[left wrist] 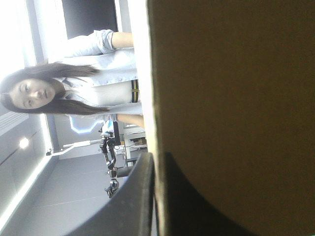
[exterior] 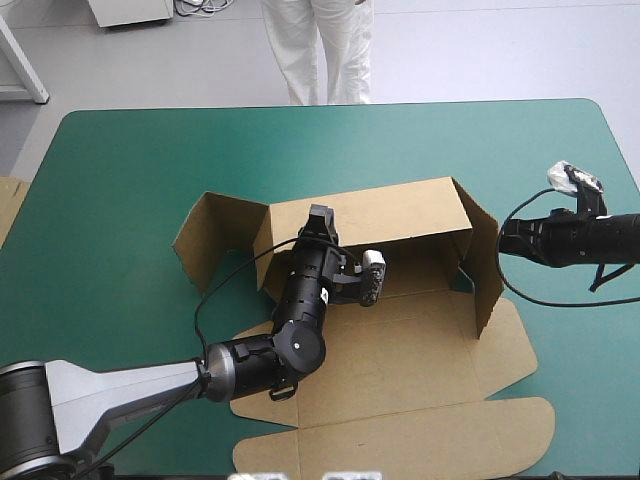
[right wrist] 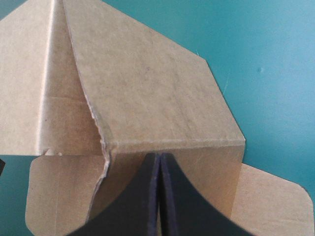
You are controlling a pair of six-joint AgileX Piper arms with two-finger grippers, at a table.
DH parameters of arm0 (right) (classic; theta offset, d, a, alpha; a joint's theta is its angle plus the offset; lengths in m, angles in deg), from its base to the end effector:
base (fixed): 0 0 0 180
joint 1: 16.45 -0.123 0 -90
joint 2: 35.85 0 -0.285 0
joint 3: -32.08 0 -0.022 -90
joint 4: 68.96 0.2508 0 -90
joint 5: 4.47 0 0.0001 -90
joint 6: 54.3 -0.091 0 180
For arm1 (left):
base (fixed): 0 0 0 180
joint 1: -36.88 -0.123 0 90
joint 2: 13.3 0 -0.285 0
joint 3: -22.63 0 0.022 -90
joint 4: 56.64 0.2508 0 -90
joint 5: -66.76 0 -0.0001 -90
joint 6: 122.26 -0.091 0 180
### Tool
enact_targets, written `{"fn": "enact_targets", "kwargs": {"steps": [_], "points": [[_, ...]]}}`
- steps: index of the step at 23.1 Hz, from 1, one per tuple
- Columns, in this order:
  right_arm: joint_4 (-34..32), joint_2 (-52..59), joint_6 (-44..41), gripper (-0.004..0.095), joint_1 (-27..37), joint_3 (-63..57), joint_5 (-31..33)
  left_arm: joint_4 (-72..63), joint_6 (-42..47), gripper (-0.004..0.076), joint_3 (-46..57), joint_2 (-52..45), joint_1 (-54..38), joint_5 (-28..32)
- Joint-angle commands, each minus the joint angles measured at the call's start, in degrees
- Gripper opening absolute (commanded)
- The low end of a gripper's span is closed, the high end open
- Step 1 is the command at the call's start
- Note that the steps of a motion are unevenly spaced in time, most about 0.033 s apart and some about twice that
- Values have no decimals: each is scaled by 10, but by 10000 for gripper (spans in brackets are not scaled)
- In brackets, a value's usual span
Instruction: Fold the box
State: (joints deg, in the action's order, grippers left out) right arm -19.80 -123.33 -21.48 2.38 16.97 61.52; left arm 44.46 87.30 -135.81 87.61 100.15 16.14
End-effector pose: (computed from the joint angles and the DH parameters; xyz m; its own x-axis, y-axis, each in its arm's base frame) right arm 0.2676 -0.0248 0.3134 -0.8707 0.1958 -0.4511 -0.1247 0.7994 0.5877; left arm 0.2116 -0.2666 0.2672 0.2221 0.9741 0.0422 0.2007 -0.0880 0.9757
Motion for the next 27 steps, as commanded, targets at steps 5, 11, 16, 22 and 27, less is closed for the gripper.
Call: {"fn": "enact_targets", "kwargs": {"steps": [5, 11, 16, 22, 27], "points": [[-10, 54, 80, -13, -64, -35, -67, -8, 5, -10, -10, -14, 1, 4], [-72, 101, 188, 396, -83, -41, -118, -8, 7, -10, -10, -14, 1, 5], [-58, 94, 233, 701, -83, -41, -122, -8, 7, -10, -10, -14, 1, 5], [-27, 94, 285, 694, -92, -41, -108, -8, 7, -10, -10, -14, 1, 5], [-49, 94, 294, 694, -125, -41, -139, -8, 7, -10, -10, -14, 1, 5]]}}
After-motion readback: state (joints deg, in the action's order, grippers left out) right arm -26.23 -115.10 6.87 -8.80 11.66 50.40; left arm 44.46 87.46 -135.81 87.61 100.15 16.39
